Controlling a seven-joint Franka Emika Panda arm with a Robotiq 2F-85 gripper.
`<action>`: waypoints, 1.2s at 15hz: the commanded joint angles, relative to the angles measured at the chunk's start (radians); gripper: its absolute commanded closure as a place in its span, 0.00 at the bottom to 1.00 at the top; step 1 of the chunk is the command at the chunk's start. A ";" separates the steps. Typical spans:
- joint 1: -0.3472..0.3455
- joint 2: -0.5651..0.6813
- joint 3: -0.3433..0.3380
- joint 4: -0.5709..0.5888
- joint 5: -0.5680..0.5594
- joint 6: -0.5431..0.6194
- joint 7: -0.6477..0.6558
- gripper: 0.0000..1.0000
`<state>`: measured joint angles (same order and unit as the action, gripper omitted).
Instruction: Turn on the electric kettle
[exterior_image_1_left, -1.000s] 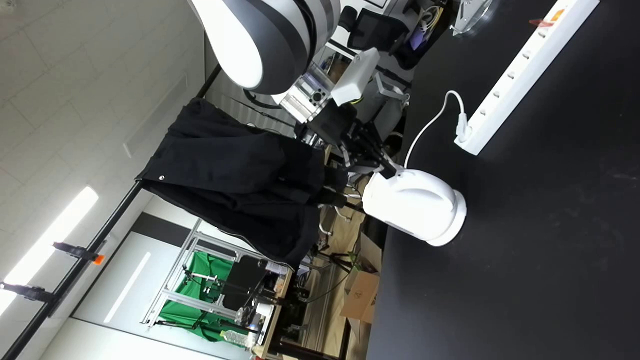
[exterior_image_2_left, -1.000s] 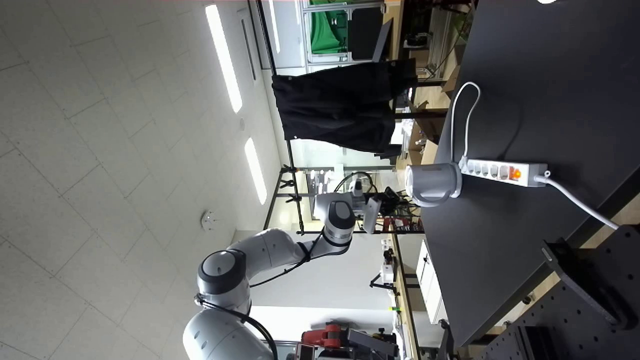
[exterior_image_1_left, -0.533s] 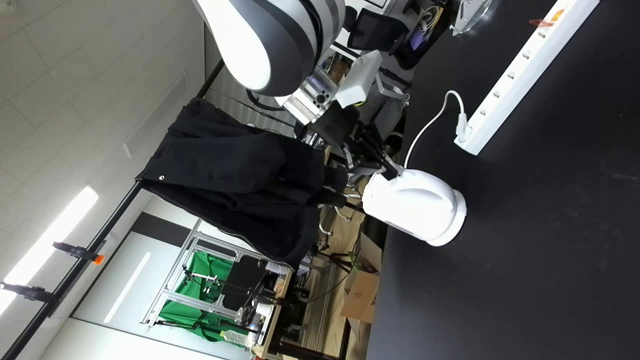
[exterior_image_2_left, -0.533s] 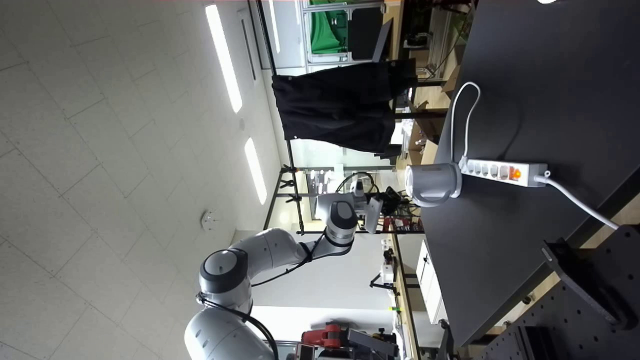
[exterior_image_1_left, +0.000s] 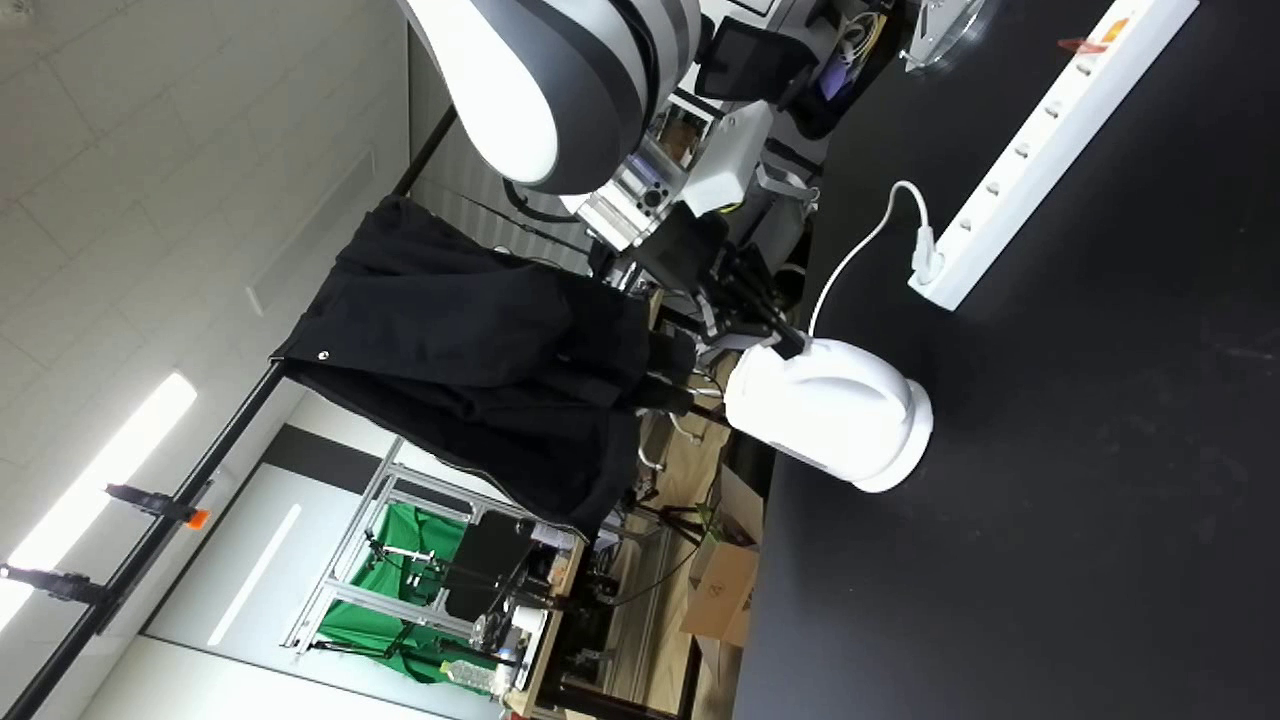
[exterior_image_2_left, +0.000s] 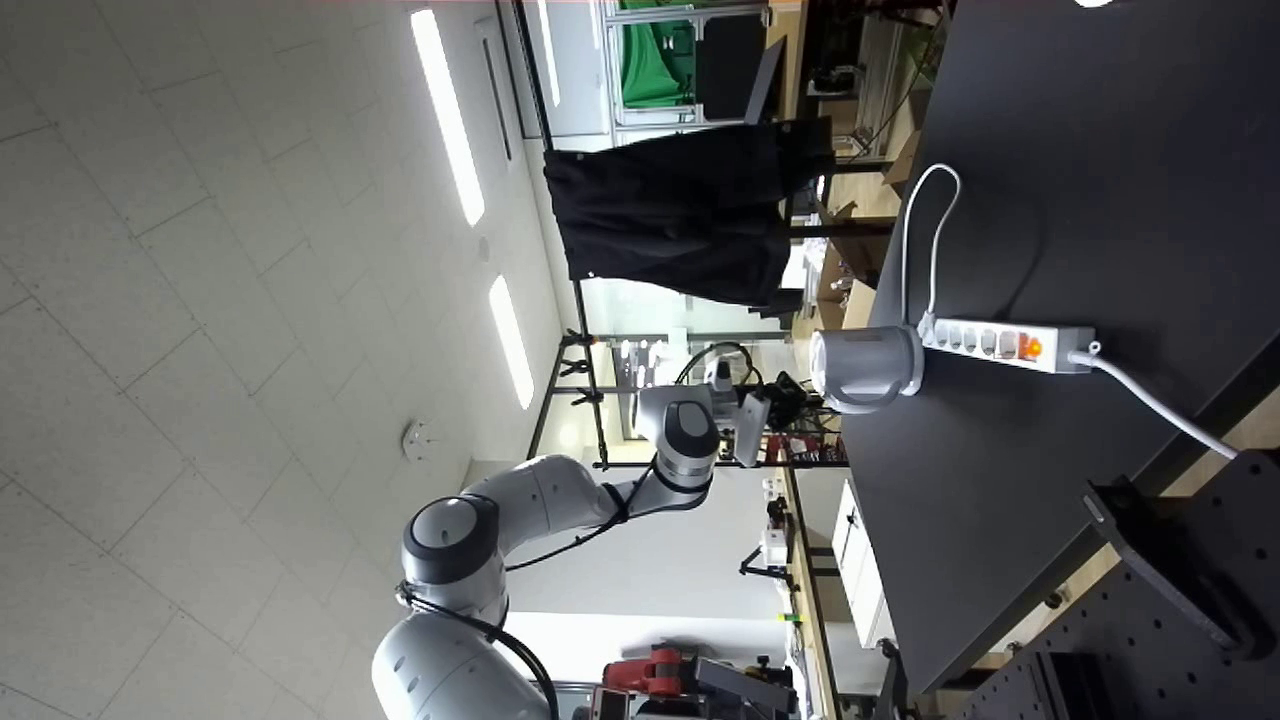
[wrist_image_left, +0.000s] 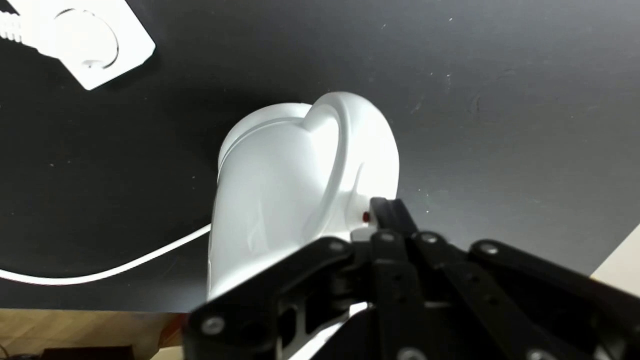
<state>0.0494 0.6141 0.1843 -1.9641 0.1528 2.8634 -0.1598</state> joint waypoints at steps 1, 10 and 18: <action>-0.002 0.016 -0.006 0.011 -0.029 0.020 0.022 1.00; -0.039 0.050 0.012 0.035 -0.019 -0.007 0.015 1.00; -0.086 0.054 0.046 0.047 0.013 -0.023 0.009 1.00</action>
<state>-0.0108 0.6387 0.2169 -1.9491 0.1528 2.8489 -0.1589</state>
